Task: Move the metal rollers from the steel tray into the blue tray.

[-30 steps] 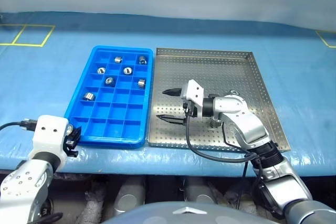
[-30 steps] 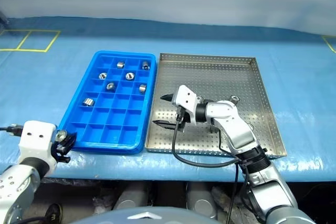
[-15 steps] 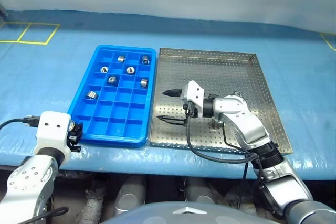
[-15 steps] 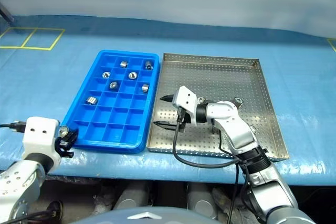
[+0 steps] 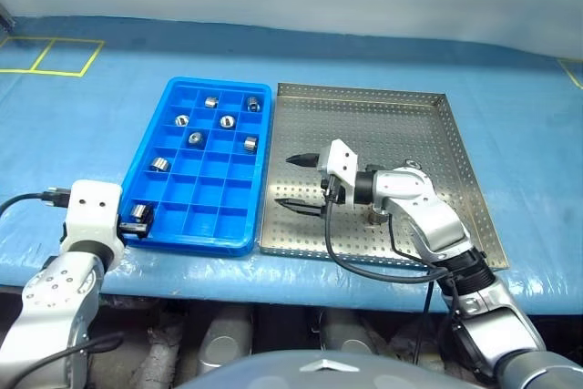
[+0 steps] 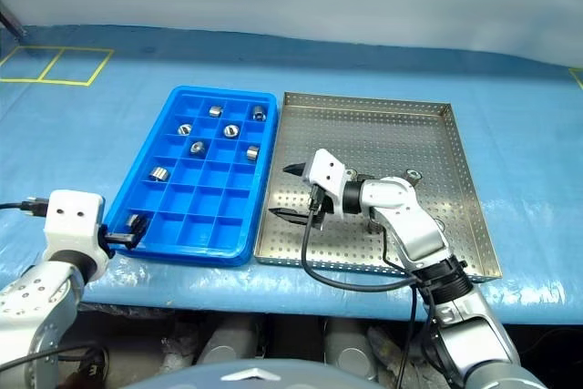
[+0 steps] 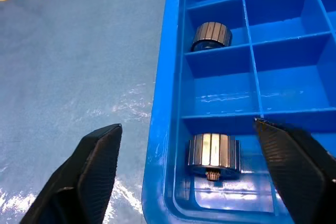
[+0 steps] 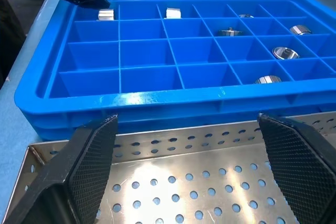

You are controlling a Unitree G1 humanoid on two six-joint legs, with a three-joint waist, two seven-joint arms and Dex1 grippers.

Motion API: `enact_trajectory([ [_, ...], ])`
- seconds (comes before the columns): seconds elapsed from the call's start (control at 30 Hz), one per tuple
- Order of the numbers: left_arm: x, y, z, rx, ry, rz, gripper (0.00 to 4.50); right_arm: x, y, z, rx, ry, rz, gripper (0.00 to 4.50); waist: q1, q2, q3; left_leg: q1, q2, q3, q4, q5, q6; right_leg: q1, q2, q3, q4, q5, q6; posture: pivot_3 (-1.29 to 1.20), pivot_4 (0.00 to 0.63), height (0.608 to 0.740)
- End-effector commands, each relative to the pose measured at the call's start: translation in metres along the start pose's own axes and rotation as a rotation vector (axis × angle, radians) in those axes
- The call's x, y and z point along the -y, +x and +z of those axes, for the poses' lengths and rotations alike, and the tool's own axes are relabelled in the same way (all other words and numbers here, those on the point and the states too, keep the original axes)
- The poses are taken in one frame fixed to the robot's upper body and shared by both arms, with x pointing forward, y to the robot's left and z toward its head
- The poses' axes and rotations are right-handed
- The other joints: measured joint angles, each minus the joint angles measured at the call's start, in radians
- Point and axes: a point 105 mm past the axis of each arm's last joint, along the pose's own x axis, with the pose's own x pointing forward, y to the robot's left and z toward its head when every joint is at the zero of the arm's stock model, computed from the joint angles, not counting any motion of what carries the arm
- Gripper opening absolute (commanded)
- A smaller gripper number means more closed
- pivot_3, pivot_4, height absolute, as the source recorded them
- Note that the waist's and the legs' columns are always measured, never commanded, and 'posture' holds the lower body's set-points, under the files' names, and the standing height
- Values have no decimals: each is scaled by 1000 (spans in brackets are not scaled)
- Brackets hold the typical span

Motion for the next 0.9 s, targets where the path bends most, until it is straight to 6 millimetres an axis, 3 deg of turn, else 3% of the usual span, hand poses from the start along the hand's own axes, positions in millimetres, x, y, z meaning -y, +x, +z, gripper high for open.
enact_trajectory([
  [0.03, 15, 1, 32, 168, -23, -71, 4451, 6, -8, 16, 44, -47, -44, 4500, 0, 0, 0, 0, 0, 0, 0, 0, 0, 0, 0, 0, 0, 0, 0, 60, 150, 740],
  [0.23, 85, 12, 97, 434, -79, -407, 4451, 20, -26, 20, 23, -82, -179, 4500, 4, 0, 0, -1, -2, -3, 0, 1, -2, 2, -2, -4, 0, 0, 0, -4, 150, 740],
  [0.37, 136, 29, 129, 507, 7, -592, 4451, 24, -45, 21, -4, -100, -262, 4500, -14, 1, 0, -1, -2, -3, 1, 2, -3, 3, -2, -7, 0, 0, 0, -86, 150, 740],
  [0.5, 179, 49, 129, 473, 146, -729, 4451, 24, -63, 6, -69, -56, -330, 4500, -51, 1, -1, -1, -2, -2, -1, 2, -3, 3, -2, -6, -1, 0, 0, -169, 150, 740],
  [0.67, 214, 58, 119, 420, 205, -890, 4451, 16, -79, -11, -133, 3, -399, 4500, -103, 2, -1, -3, -1, 2, -3, 1, -1, -2, -1, -2, -1, 0, 0, -252, 150, 740],
  [0.9, 236, 74, 109, 357, 241, -958, 4451, 7, -87, -16, -143, 32, -453, 4500, -175, 2, -1, -1, -1, 6, -2, 0, 0, -1, 2, 4, 0, -2, 8, -323, 150, 740],
])
